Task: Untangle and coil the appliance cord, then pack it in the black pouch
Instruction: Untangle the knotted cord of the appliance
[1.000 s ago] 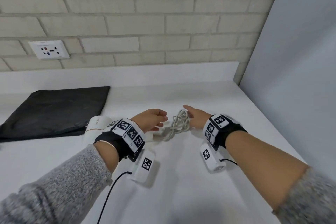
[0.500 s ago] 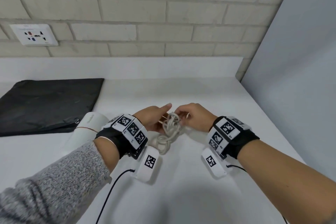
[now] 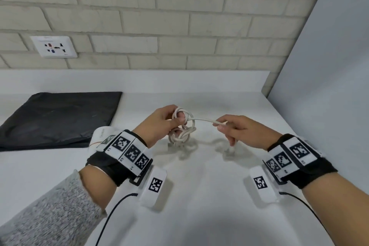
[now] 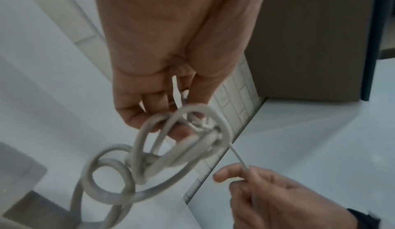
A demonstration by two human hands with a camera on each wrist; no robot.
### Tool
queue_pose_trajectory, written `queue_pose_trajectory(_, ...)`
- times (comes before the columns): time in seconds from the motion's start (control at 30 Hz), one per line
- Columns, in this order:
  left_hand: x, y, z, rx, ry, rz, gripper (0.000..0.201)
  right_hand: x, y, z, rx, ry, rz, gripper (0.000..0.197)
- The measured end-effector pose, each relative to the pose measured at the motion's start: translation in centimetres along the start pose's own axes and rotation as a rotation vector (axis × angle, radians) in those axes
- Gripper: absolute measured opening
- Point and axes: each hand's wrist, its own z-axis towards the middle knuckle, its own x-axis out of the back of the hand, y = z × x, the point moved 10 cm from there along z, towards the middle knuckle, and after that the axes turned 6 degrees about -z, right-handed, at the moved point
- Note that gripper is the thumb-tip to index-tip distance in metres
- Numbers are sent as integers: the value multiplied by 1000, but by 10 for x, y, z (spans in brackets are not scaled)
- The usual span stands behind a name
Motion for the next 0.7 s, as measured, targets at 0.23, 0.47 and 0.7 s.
queue_pose_trajectory(0.23, 8, 19, -18, -89, 175, 122, 24, 31, -37, -23, 173, 359, -50, 17)
queue_pose_trajectory(0.47, -16, 42, -31, -116, 125, 32, 25, 10, -83, -15, 275, 404, -258, 19)
queue_pose_trajectory(0.7, -17, 56, -37, -140, 36, 223, 27, 1, -88, -7, 271, 367, 3, 18)
